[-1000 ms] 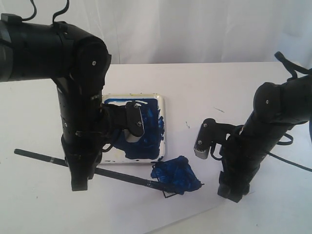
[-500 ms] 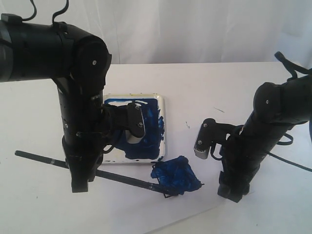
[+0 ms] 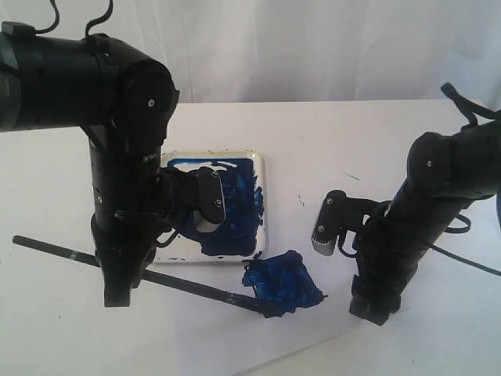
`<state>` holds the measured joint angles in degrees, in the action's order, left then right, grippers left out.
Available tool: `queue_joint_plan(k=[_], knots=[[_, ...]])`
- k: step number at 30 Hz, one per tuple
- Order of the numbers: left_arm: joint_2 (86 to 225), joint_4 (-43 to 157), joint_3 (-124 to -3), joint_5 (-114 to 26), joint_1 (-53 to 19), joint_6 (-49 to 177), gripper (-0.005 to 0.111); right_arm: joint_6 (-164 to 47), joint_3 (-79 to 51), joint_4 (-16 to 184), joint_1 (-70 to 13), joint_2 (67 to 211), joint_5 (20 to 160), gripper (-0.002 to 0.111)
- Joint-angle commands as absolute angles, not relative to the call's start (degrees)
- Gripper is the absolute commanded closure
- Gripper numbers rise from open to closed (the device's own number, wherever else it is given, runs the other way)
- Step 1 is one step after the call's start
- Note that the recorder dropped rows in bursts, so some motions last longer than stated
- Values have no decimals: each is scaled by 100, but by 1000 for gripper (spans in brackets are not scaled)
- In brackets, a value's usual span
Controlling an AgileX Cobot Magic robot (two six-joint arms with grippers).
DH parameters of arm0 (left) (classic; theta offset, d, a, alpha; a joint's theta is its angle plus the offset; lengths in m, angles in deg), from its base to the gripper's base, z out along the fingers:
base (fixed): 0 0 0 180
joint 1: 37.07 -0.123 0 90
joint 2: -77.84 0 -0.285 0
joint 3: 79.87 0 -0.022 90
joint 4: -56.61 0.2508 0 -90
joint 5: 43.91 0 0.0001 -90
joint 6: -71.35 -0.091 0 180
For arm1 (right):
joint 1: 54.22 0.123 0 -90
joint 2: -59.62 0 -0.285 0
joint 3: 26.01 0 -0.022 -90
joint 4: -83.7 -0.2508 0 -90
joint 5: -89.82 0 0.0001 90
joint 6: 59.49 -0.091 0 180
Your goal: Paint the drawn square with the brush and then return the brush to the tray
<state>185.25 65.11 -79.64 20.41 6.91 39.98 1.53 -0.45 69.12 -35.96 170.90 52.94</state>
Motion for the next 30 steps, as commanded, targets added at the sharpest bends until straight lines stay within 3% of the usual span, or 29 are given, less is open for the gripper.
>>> queue_joint_plan(k=[1,11,23,30], knots=[[18499,6507,-7923,2302,700,4114,107,137,0,6912,-3592,17227,5270,45],[18499,7171,-7923,2197,700,4802,107,137,0,6912,-3592,17227,5270,45],[18499,6943,-7923,1608,700,4837,107,137,0,6912,-3592,17227,5270,45],[18499,6627,-7923,1951,700,4399,107,137,0,6912,-3592,17227,5270,45]])
